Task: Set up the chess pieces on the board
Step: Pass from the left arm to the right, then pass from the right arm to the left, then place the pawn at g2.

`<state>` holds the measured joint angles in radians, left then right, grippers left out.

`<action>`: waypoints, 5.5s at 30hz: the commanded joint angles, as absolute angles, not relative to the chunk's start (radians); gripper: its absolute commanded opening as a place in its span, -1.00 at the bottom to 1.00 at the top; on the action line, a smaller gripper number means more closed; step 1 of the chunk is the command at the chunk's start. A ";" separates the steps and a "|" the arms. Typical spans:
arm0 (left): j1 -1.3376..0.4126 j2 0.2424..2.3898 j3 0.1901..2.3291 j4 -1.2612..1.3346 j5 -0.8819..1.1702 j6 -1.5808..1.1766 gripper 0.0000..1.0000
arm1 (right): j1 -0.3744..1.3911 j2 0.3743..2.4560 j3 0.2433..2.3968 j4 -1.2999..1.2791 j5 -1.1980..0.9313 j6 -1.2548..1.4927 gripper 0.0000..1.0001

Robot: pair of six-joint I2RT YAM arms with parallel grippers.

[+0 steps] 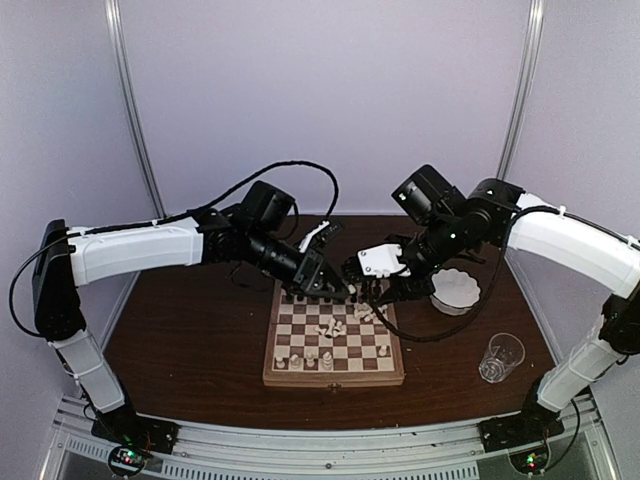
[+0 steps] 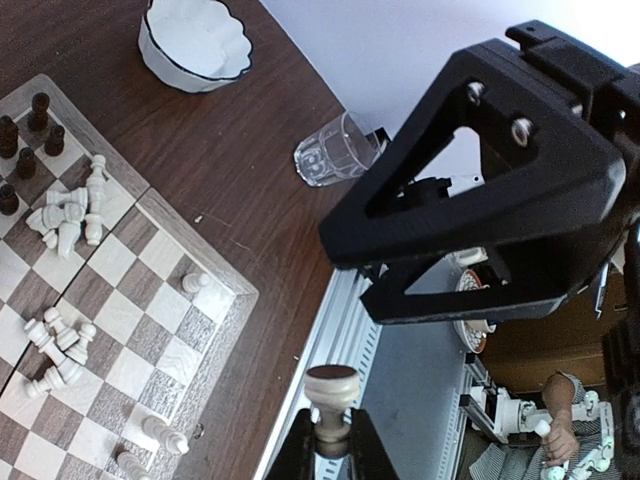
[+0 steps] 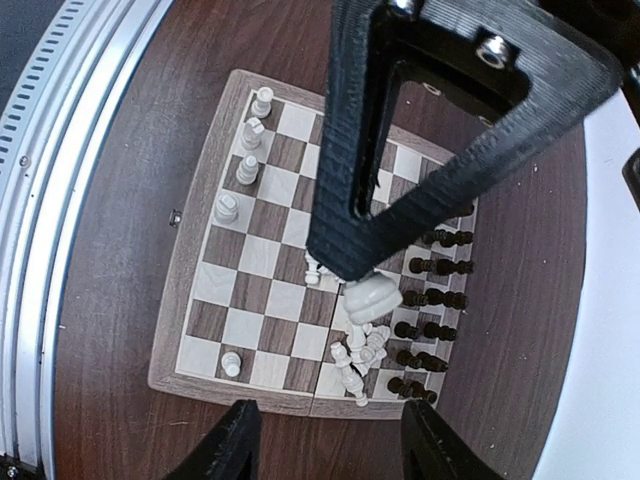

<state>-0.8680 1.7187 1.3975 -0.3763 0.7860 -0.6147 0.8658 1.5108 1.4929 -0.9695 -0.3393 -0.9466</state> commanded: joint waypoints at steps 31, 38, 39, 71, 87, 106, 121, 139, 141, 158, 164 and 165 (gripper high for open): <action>-0.914 1.718 1.400 -0.258 0.851 -0.754 -0.52 | 1.011 1.499 1.477 -0.865 -0.179 -0.886 -0.80; -0.921 1.551 1.223 -0.075 0.582 -0.756 0.05 | 0.878 1.459 1.432 -0.822 -0.417 -0.685 -0.85; -0.924 1.536 1.203 -0.046 0.541 -0.756 0.05 | 0.858 1.452 1.419 -0.811 -0.460 -0.656 -0.85; -0.991 1.606 1.233 0.118 0.453 -0.827 -0.25 | 0.781 1.425 1.342 -0.724 -0.601 -0.522 -0.81; -1.001 1.632 1.231 0.100 0.459 -0.842 -0.57 | 0.770 1.421 1.341 -0.712 -0.609 -0.507 -0.80; -1.007 1.739 1.544 -0.524 0.344 -0.507 -0.74 | 0.283 1.228 1.185 -0.825 -1.062 -0.462 0.09; -1.171 2.125 2.049 -1.041 0.170 -0.255 -0.74 | 0.142 1.150 1.020 -0.667 -0.939 -0.398 0.08; -1.207 2.382 2.315 -1.254 0.015 -0.237 -0.74 | 0.141 1.160 1.003 -0.663 -0.920 -0.417 0.08; -1.203 2.392 2.314 -1.248 0.015 -0.239 -0.74 | 0.141 1.160 1.003 -0.665 -0.922 -0.419 0.08; -1.157 2.441 2.314 -1.195 0.064 -0.239 -0.74 | 0.141 1.170 1.003 -0.674 -0.924 -0.434 0.08; -1.151 2.452 2.319 -1.175 0.091 -0.242 -0.74 | 0.141 1.173 1.003 -0.676 -0.922 -0.437 0.08; -1.150 2.454 2.320 -1.173 0.095 -0.241 -0.74 | 0.141 1.174 1.003 -0.676 -0.923 -0.437 0.08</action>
<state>-1.1572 2.4371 2.2860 -1.2121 0.0631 -0.2520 0.1459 1.1683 1.0077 -0.6811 -0.9230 -0.4229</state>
